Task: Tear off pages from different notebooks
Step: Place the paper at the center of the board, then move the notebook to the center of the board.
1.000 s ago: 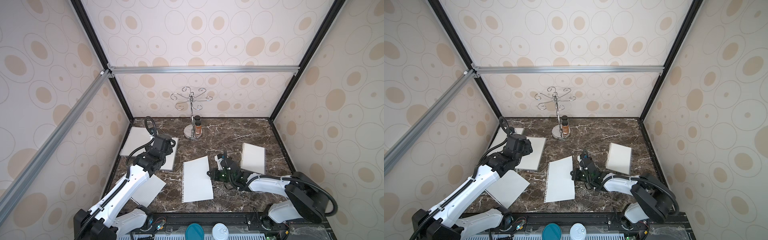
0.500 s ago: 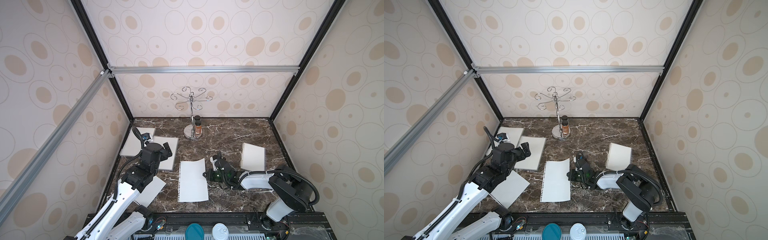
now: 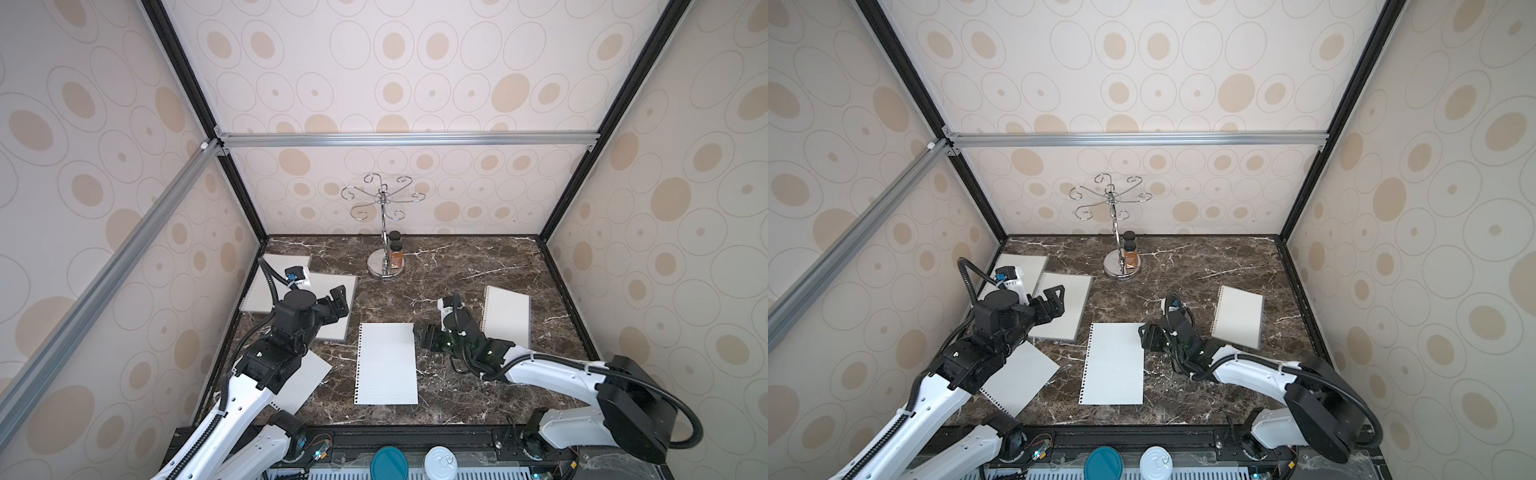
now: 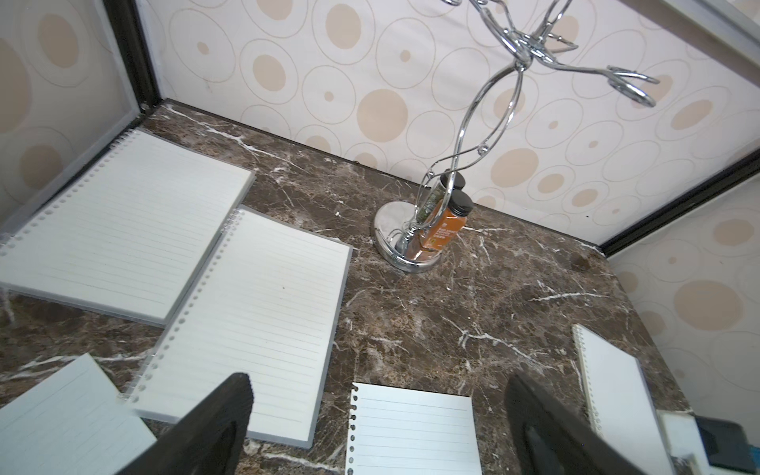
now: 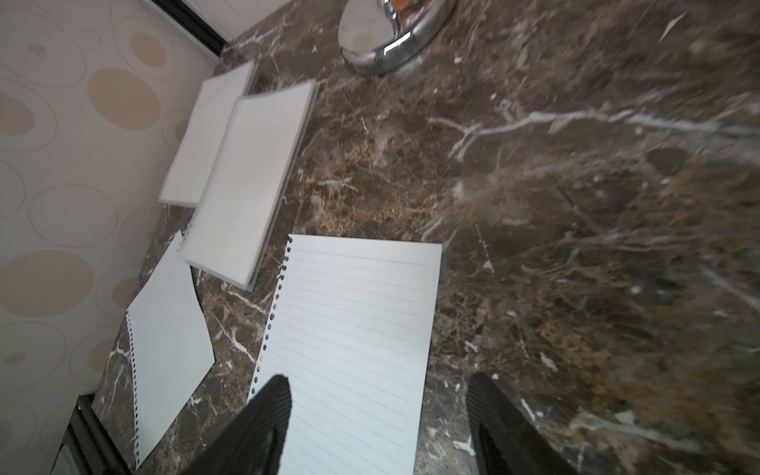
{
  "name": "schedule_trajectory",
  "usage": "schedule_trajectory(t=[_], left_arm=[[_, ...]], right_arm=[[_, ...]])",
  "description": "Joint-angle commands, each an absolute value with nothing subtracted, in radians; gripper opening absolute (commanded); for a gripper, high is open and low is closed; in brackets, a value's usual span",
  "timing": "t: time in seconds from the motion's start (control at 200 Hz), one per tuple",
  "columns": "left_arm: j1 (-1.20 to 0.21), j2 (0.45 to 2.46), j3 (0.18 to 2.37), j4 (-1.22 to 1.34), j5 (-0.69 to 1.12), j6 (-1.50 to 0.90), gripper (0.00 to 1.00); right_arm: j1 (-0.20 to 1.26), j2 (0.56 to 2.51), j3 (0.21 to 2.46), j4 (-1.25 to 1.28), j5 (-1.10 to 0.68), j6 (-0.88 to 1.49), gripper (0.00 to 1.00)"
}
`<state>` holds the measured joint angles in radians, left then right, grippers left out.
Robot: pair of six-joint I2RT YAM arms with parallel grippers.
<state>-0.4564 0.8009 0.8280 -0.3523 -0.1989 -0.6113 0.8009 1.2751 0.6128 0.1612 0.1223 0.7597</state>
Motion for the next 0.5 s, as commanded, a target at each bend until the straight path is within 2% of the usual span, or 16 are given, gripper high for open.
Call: schedule_trajectory(t=[0.0,0.075,0.225,0.32,0.39,0.43,0.495], left_arm=[[-0.453,0.806,0.806,-0.283,-0.103,-0.621,0.90],[-0.468,0.820,0.768,-0.229,-0.076,-0.658,0.88],[-0.558,0.879,0.719,-0.139,-0.105,-0.709,0.85],[-0.654,0.937,0.714,-0.086,-0.163,-0.725,0.84],[-0.717,0.980,0.713,-0.055,-0.199,-0.735,0.83],[-0.747,1.003,0.708,-0.032,-0.212,-0.743,0.81],[-0.794,1.037,0.687,0.021,-0.217,-0.761,0.77]], right_arm=[[0.751,1.192,0.606,0.024,0.209,0.695,0.72],[0.701,1.118,0.577,0.009,0.214,0.669,0.72],[0.602,0.965,0.545,-0.108,0.355,0.610,0.74],[0.444,0.914,0.533,-0.175,0.284,0.619,0.74],[0.314,0.880,0.516,-0.217,0.212,0.646,0.77],[0.242,0.860,0.507,-0.243,0.187,0.661,0.81],[0.149,0.827,0.498,-0.294,0.175,0.680,0.82]])
